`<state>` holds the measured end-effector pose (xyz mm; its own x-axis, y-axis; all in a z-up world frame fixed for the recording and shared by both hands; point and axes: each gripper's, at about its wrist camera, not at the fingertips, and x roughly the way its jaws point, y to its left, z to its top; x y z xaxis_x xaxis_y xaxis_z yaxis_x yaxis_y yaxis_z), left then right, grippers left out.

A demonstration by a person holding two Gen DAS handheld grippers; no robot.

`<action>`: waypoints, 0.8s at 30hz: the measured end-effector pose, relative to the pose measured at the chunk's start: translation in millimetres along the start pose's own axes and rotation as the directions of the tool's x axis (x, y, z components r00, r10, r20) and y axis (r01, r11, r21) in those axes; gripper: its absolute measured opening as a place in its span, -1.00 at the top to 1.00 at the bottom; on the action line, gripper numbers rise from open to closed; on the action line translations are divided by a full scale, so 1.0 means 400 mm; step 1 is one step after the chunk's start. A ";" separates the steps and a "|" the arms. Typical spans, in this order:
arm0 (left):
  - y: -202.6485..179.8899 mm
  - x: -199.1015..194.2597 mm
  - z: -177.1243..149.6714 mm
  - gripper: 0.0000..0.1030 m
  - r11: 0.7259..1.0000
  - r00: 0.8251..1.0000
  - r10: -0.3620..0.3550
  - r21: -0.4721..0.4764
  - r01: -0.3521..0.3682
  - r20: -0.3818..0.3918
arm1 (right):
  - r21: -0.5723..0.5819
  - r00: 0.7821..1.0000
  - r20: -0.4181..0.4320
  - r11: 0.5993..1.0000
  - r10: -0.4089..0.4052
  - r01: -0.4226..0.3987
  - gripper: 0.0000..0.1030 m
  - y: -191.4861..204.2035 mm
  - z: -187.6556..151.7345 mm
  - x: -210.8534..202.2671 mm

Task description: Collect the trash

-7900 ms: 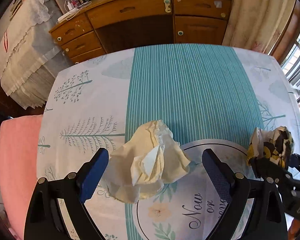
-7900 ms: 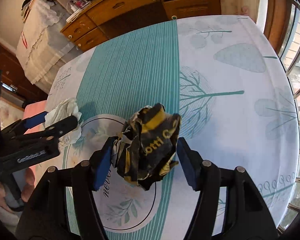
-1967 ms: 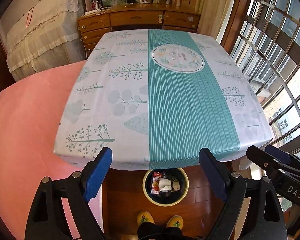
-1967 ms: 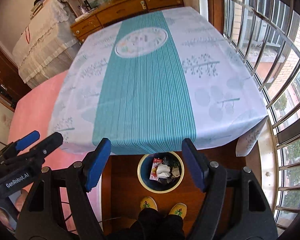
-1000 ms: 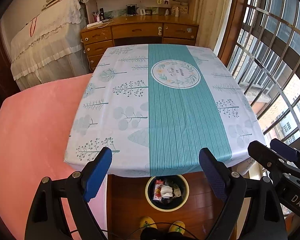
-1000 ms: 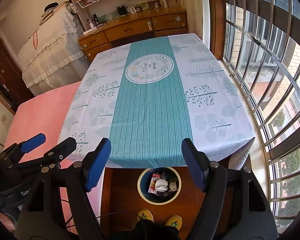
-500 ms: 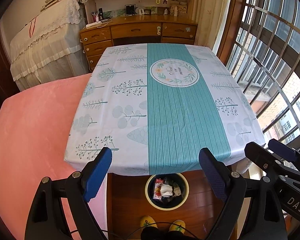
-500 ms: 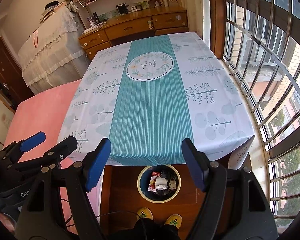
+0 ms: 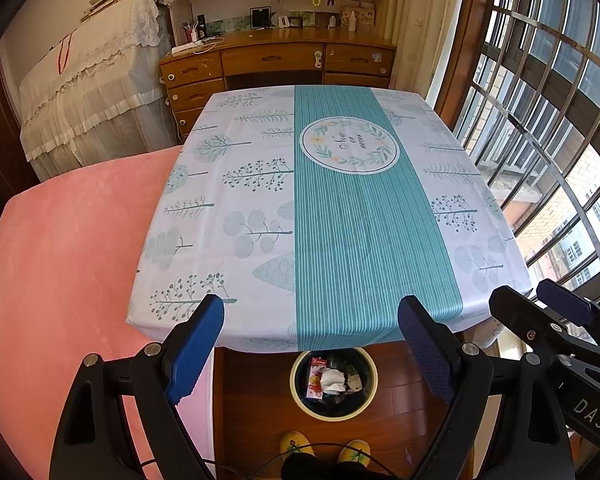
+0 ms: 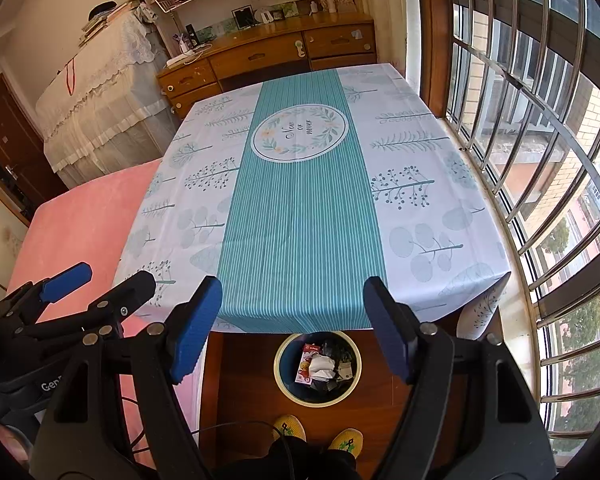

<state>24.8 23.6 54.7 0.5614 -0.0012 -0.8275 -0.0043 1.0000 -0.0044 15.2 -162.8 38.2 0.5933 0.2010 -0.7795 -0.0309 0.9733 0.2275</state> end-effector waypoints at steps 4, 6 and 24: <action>-0.003 -0.002 -0.002 -0.75 1.000 1.000 0.001 0.001 -0.001 -0.001 | 0.000 1.000 -0.001 1.000 0.000 0.000 -0.37 0.000 -0.001 0.001; -0.001 0.001 0.002 -0.75 1.000 1.000 0.000 0.000 0.000 0.000 | 0.000 1.000 0.000 1.000 0.000 0.000 -0.37 0.000 0.001 0.000; -0.006 0.005 -0.003 -0.75 1.000 1.000 -0.002 0.003 0.002 -0.006 | 0.013 1.000 -0.012 1.000 -0.001 0.001 -0.37 -0.010 0.011 0.027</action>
<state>24.8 21.4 52.5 0.5567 -0.0031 -0.8307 -0.0008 1.0000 -0.0042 25.3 -164.9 31.7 0.5839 0.2014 -0.7864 -0.0197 0.9720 0.2344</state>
